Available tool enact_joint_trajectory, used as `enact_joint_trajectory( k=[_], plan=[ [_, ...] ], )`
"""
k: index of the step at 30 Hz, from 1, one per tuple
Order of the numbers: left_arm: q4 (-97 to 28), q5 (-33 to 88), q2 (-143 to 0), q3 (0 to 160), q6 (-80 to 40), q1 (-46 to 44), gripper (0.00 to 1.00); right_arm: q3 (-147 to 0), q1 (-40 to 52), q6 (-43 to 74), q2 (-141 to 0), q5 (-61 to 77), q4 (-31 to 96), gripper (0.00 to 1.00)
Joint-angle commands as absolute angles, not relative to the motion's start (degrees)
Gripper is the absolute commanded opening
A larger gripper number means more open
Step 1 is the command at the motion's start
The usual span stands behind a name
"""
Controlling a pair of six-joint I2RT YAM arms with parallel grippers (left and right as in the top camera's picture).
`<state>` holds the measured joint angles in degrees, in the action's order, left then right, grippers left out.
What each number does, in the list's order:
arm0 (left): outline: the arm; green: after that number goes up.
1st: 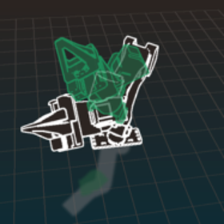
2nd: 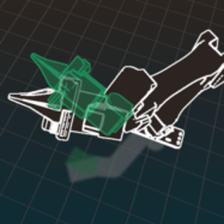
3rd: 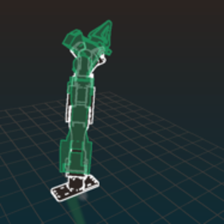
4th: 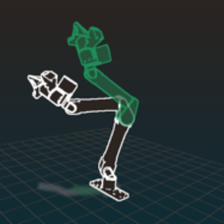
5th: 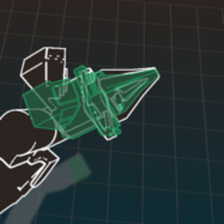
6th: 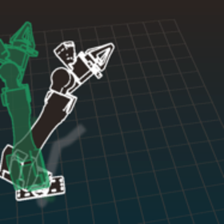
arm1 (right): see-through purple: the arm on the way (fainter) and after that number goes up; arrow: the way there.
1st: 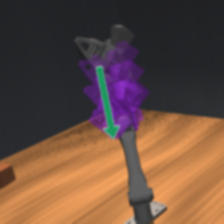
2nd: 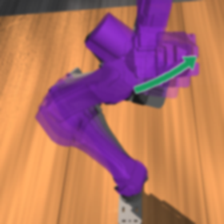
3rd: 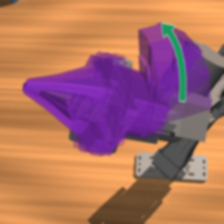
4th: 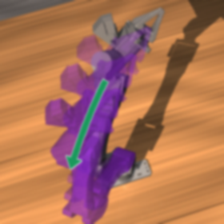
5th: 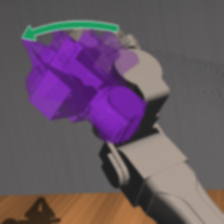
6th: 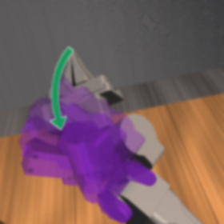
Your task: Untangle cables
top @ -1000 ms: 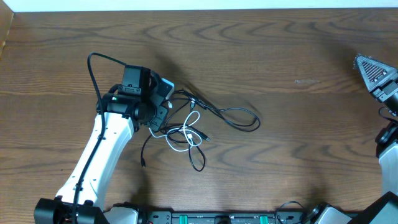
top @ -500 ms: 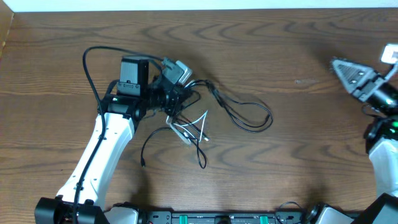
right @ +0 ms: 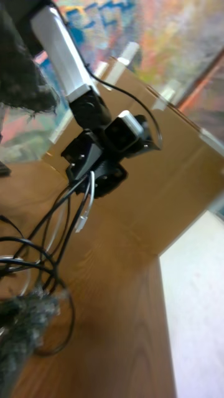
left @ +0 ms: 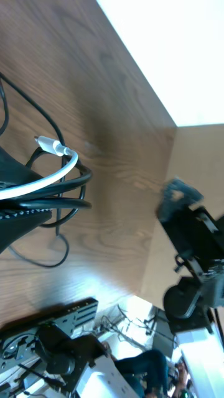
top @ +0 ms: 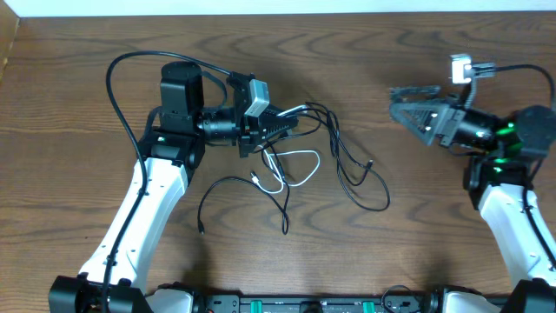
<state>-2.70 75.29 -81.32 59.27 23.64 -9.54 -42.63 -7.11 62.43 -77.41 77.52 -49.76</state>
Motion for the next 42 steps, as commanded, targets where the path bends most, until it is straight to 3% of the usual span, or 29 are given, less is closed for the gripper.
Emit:
enact_joint_trajectory(
  k=[1, 10, 17, 19, 29, 36, 42],
  plan=[
    [-0.56, 79.55, -79.68, 59.31, 22.98, -9.34, 0.07, -42.94, -3.22, 61.49, -77.28, 75.2, -47.44, 0.98],
    [5.43, 79.48, -77.67, 59.31, 22.98, -9.34, 0.08, -42.94, 4.03, 56.12, -77.28, 66.96, -31.18, 0.99],
    [5.89, 79.29, -77.67, 59.31, 22.94, -9.34, 0.08, -42.94, 9.8, 55.59, -77.28, 64.6, -31.05, 0.99],
    [5.91, 79.26, -77.67, 59.31, 22.96, -9.34, 0.07, -42.94, 11.42, 55.61, -77.28, 63.55, -31.03, 0.89],
    [5.89, 76.69, -77.67, 59.31, 22.52, -9.34, 0.07, -42.94, 13.47, 55.61, -77.28, 63.57, -30.39, 0.7],
    [5.17, 75.72, -77.67, 59.31, 22.31, -9.32, 0.07, -42.94, 13.56, 55.64, -77.28, 63.57, -30.41, 0.32],
    [2.0, 69.12, -77.67, 59.31, 22.13, -9.28, 0.08, -42.94, 13.54, 55.64, -77.28, 63.9, -30.41, 0.13]
  ],
)
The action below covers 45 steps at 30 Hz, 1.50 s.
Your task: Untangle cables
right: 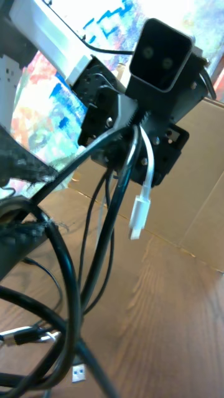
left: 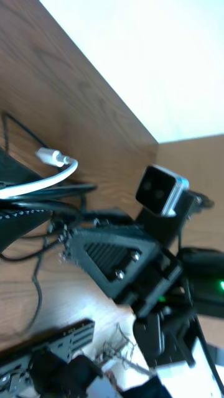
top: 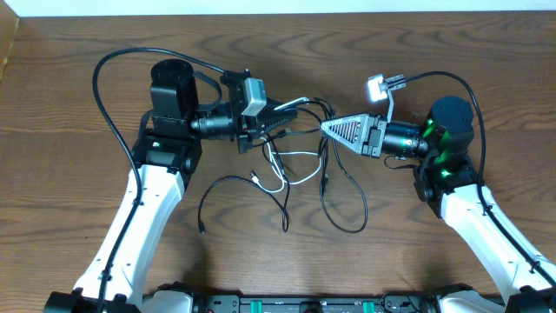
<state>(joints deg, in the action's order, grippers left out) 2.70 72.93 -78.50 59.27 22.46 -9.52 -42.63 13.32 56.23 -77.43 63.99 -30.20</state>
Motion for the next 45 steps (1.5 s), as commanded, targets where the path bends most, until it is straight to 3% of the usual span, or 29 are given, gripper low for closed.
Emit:
enact_joint_trajectory(
  k=[1, 5, 11, 18, 35, 42, 45],
  plan=[
    [1.65, 68.27, -77.67, 59.31, 22.13, -9.28, 0.07, -42.94, 13.54, 55.64, -77.28, 63.96, -30.44, 0.12],
    [-0.08, 67.85, -77.67, 59.31, 22.13, -9.28, 0.07, -42.94, 13.54, 55.64, -77.28, 63.94, -30.79, 0.06],
    [-2.66, 67.9, -77.67, 59.31, 22.13, -9.3, 0.07, -42.94, 13.54, 55.66, -77.25, 63.96, -34.24, 0.06],
    [-4.27, 72.2, -77.69, 59.31, 22.15, -9.34, 0.08, -42.94, 13.54, 55.64, -77.25, 62.43, -35.4, 0.2],
    [-3.79, 73.93, -77.69, 59.31, 22.2, -15.38, 0.08, -42.94, 13.61, 57.17, -77.28, 60.9, -39.09, 0.35],
    [-3.86, 73.54, -77.69, 59.31, 22.17, -15.84, 0.07, -42.94, 13.61, 57.78, -77.28, 60.34, -39.62, 0.34],
    [-4.32, 72.2, -77.71, 59.31, 22.17, -15.84, 0.08, -42.94, 13.61, 59.0, -77.25, 60.36, -40.93, 0.22]
  ],
)
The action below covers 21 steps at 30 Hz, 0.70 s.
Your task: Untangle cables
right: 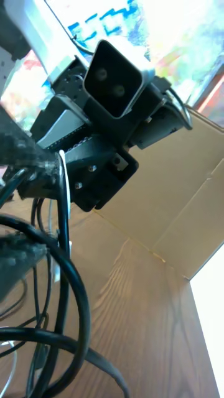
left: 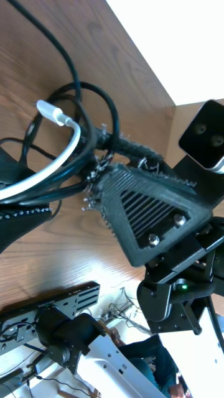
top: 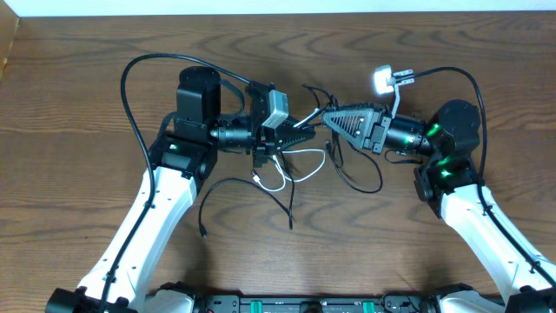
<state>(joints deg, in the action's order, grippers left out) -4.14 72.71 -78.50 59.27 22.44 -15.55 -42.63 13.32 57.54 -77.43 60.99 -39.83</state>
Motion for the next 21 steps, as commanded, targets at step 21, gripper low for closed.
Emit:
enact_joint_trajectory(
  k=[21],
  plan=[
    [-28.21, 24.14, -77.8, 59.31, 22.17, -15.84, 0.08, -42.94, 8.45, 71.0, -77.25, 60.75, -63.51, 0.01]
  ],
)
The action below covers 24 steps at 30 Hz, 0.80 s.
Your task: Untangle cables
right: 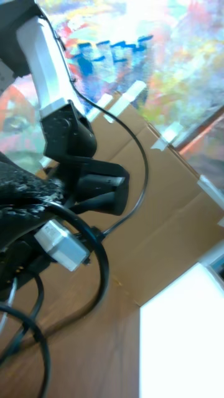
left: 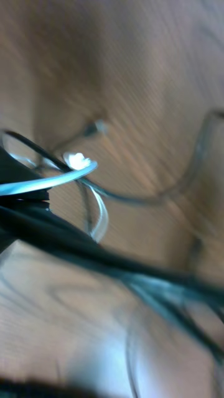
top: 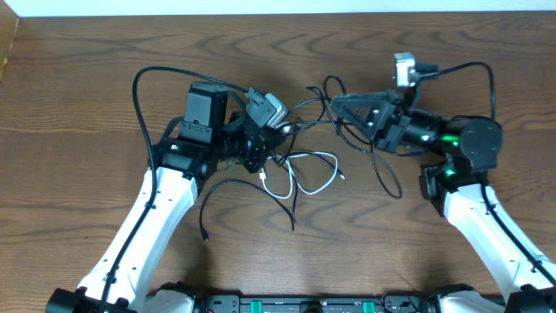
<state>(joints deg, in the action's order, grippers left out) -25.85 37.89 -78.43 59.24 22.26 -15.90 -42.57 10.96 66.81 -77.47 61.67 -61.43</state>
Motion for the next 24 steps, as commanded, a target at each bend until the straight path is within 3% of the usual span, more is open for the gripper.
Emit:
enact_joint_trajectory(
  k=[1, 11, 24],
  plan=[
    [-29.28, 22.0, -77.8, 59.31, 22.17, -15.84, 0.08, -42.94, 7.6, 71.75, -77.25, 60.73, -64.07, 0.01],
    [-35.7, 8.27, -77.8, 59.29, 22.13, -15.14, 0.07, -42.94, -1.65, 75.37, -77.25, 60.88, -67.09, 0.01],
    [-38.35, 7.86, -77.8, 59.29, 18.33, -4.03, 0.07, -42.94, -14.87, 76.73, -77.25, 64.58, -66.87, 0.01]
  ],
)
